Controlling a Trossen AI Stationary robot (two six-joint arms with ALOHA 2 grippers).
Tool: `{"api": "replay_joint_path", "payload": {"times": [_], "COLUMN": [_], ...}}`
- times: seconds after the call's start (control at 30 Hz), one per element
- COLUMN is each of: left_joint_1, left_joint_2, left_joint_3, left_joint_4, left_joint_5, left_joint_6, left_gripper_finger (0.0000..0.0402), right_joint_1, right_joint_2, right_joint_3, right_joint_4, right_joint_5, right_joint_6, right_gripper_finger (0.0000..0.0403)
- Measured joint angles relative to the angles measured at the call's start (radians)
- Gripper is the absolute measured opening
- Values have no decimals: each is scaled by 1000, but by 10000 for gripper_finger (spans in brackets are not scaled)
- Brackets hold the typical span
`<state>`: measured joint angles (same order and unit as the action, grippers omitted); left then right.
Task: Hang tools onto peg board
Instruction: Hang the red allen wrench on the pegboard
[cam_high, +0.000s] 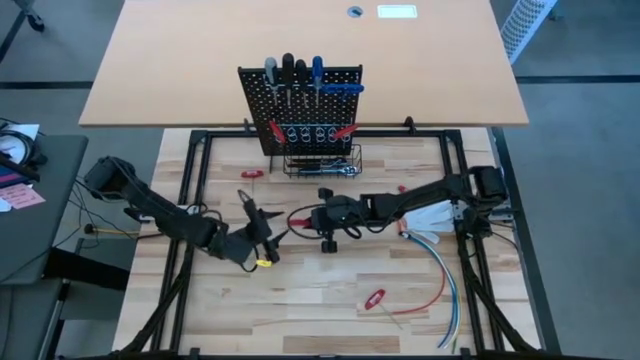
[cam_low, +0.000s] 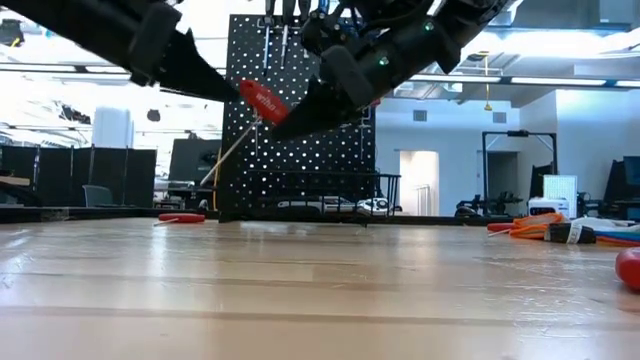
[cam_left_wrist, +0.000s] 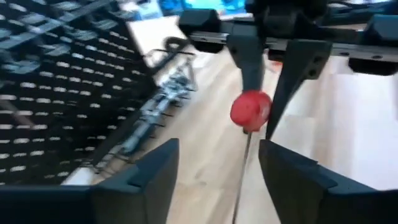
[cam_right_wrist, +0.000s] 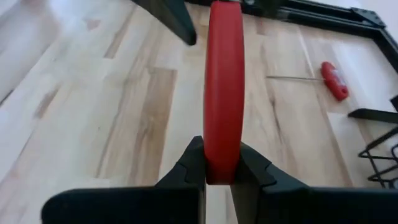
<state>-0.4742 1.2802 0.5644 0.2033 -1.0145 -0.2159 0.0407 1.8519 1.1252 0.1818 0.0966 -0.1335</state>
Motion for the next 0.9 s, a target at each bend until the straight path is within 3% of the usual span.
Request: {"api": "replay_joint_path", "payload": {"times": [0.17, 0.2, 0.53, 0.9], "left_joint_1": [77, 87, 115, 133], "left_joint_2": [14, 25, 35, 36], "left_joint_3": [0, 0, 0, -1], "left_joint_4": [103, 114, 176, 177], "left_joint_5": [290, 310, 312, 346], "left_joint_6": [138, 154, 166, 140], "left_gripper_finger": [239, 238, 175, 50], "right_joint_1": [11, 10, 10, 10], "right_joint_2": [0, 0, 0, 0], "right_joint_3": [0, 0, 0, 0], "right_joint_4": [11, 12, -4, -7], "right_joint_5": [-4, -4, -4, -12], "right_joint_6": [-25, -25, -33, -40], "right_gripper_finger": [41, 41, 42, 43]}}
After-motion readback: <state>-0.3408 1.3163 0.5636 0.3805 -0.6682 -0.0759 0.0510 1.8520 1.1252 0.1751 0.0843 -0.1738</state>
